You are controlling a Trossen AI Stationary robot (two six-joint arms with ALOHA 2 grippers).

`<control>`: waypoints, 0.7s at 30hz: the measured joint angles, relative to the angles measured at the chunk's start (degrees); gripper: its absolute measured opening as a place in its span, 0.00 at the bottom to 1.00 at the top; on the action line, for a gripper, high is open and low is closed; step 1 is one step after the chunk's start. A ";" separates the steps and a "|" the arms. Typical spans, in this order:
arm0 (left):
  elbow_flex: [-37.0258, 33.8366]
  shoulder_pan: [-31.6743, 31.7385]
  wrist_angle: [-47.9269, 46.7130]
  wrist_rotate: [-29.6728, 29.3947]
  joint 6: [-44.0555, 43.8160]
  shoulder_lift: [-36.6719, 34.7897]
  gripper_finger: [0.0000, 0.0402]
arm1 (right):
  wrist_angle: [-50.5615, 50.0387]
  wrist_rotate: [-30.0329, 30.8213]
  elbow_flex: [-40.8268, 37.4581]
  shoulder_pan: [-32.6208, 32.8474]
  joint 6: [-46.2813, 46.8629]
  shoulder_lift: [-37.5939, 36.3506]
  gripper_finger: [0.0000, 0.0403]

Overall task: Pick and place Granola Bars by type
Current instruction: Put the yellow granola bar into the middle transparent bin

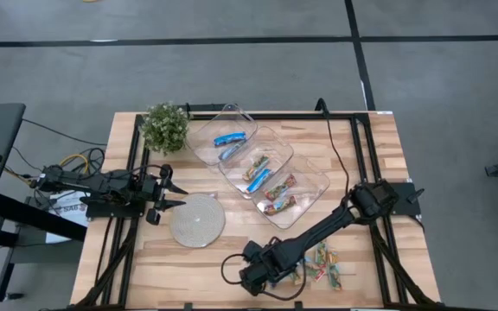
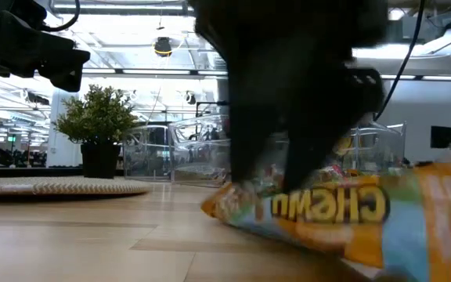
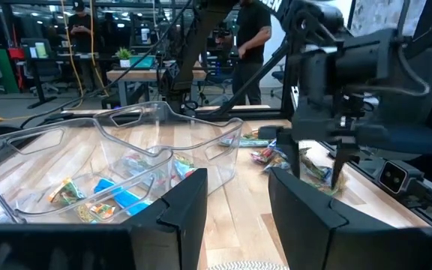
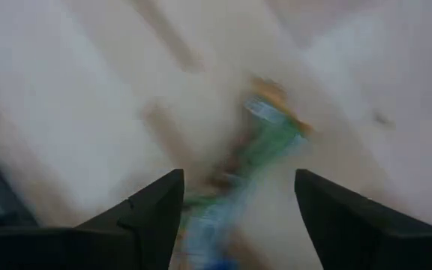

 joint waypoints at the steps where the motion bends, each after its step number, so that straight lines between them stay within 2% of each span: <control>1: -0.01 0.00 0.00 -0.01 0.00 0.00 0.34 | 1.15 -0.01 0.21 -0.12 0.03 0.67 0.61; 21: -0.01 0.02 0.00 0.10 0.00 0.12 0.34 | 1.68 1.03 0.17 -0.67 -0.22 1.33 0.43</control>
